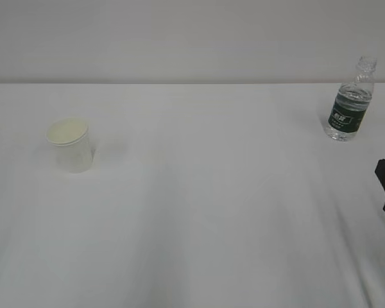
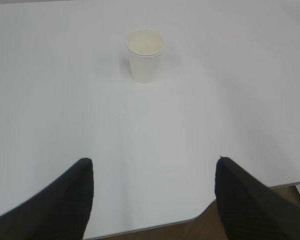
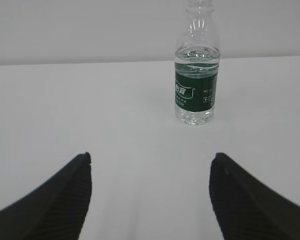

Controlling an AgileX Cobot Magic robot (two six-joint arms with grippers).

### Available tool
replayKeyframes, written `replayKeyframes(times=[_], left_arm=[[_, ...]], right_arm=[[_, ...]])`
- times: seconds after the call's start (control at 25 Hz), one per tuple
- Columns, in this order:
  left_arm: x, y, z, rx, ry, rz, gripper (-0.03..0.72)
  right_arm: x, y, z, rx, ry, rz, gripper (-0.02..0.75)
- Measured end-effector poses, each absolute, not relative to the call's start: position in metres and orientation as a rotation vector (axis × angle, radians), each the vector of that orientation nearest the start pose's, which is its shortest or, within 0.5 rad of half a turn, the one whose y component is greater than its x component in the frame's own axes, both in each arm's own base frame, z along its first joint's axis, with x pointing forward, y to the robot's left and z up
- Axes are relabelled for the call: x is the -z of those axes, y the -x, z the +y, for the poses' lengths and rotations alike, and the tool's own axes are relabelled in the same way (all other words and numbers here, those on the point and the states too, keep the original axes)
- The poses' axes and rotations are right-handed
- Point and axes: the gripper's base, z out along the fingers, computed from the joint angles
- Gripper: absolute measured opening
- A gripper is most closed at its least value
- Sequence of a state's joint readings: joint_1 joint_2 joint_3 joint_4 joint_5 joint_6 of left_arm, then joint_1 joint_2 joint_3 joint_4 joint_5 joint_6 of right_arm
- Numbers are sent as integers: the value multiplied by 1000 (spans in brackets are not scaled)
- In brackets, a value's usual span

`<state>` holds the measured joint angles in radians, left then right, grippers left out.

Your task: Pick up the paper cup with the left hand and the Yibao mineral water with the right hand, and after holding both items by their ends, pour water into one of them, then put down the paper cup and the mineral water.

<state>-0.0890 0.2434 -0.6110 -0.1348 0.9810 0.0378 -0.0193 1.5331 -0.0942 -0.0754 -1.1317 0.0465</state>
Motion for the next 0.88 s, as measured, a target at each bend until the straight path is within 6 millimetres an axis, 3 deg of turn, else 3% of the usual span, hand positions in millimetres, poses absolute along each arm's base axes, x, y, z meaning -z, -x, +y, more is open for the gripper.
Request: replayKeyframes(times=[0.88], left_arm=[[-315, -29, -13, 192, -120, 2069, 538]], right_arm=[[-142, -200, 0, -42, -4, 1808, 557]])
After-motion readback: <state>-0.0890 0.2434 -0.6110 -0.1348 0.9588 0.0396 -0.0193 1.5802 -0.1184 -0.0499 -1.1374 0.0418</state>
